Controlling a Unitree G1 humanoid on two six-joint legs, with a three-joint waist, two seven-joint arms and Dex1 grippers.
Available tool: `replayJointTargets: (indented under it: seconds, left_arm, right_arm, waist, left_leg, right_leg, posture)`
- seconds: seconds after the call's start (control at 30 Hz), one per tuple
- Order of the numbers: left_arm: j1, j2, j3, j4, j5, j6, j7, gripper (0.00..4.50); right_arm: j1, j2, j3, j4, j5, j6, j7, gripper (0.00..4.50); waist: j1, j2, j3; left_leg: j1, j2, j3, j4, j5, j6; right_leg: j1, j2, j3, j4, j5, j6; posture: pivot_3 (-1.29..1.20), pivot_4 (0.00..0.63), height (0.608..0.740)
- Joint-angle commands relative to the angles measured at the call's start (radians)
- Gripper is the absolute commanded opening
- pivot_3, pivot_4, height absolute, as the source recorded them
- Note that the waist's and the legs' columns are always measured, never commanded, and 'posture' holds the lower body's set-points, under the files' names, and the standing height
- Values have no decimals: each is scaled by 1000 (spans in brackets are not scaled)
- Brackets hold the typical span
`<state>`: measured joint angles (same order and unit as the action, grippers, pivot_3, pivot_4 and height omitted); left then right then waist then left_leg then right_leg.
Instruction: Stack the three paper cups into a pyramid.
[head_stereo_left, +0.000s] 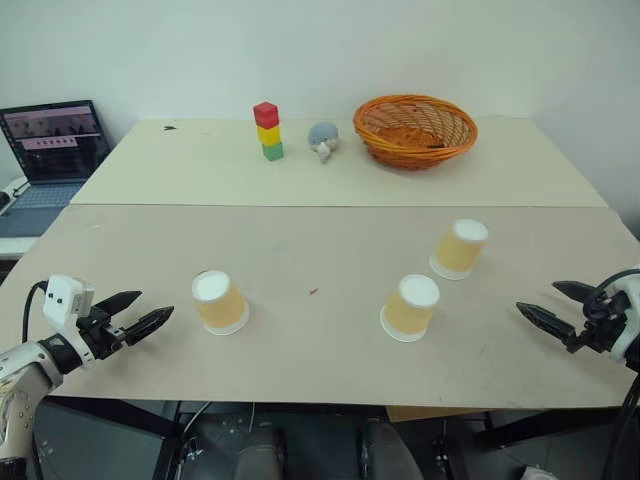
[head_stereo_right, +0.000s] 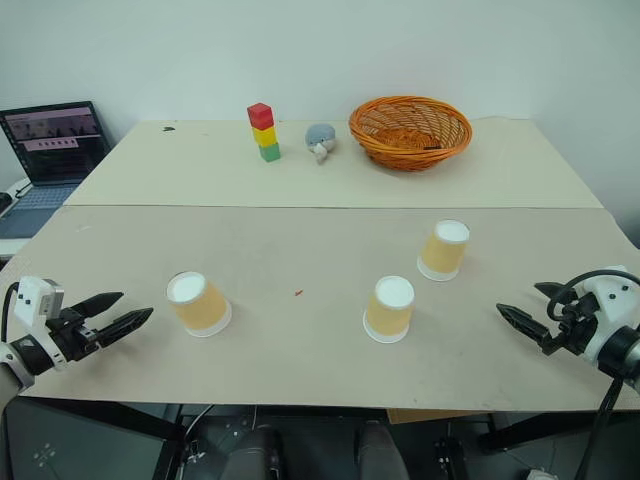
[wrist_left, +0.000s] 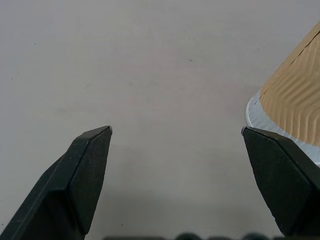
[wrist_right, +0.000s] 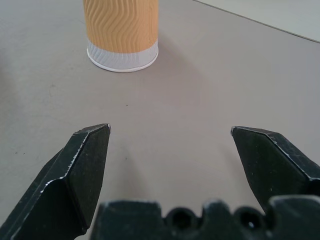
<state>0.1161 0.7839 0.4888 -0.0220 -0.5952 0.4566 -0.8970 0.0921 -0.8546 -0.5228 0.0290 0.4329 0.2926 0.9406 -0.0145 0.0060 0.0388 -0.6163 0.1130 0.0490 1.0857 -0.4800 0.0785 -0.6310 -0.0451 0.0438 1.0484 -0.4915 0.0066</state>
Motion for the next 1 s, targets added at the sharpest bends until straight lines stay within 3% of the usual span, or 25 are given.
replayJointTargets:
  seconds: [0.03, 0.17, 0.4, 0.57, 0.7, 1.0]
  left_arm:
    - [-55, 55, 16, -67, -80, 70, -42, 4435]
    - [-204, 216, -6, -136, -258, 281, -187, 4435]
    - [-467, 349, -66, -58, -314, 358, -294, 4435]
    - [-665, 327, -152, -51, -334, 391, -310, 4435]
    - [-811, 243, -255, -113, -372, 436, -296, 4435]
    - [-864, 173, -326, -202, -400, 476, -317, 4435]
  right_arm:
    - [4, -38, -18, -61, 27, 25, 31, 4500]
    - [62, -118, -23, -155, 82, 144, 128, 4500]
    - [135, -196, -81, -250, 143, 238, 242, 4500]
    - [76, -206, -81, -285, 174, 250, 238, 4500]
    - [-50, -163, 24, -312, 143, 219, 154, 4500]
    - [-54, -84, 131, -422, 172, 257, 117, 4500]
  waist:
    - [0, 0, 0]
    - [11, -2, 7]
    - [5, 2, 8]
    - [-3, -1, 13]
    - [-4, -1, 15]
    - [1, -1, 18]
  left_leg:
    - [0, 0, 0, 0, 0, 0]
    - [-1, 1, 0, 0, 0, 0]
    - [2, -3, 0, -2, 0, -1]
    - [2, -6, -3, -2, 1, -1]
    - [2, -8, -5, -1, 1, -1]
    - [3, -9, -11, -1, 1, -2]
  right_leg:
    - [0, 0, 0, 0, 0, 0]
    - [0, 0, -4, 0, 0, 0]
    - [3, 1, -2, -2, 0, 0]
    - [4, 0, -1, -2, 0, 0]
    - [5, 0, 0, -2, 1, 2]
    - [8, 0, -1, 1, 1, 2]
  posture:
    - [0, 150, 628]
    - [0, 150, 628]
    - [0, 150, 628]
    - [0, 150, 628]
    - [0, 150, 628]
    - [0, 150, 628]
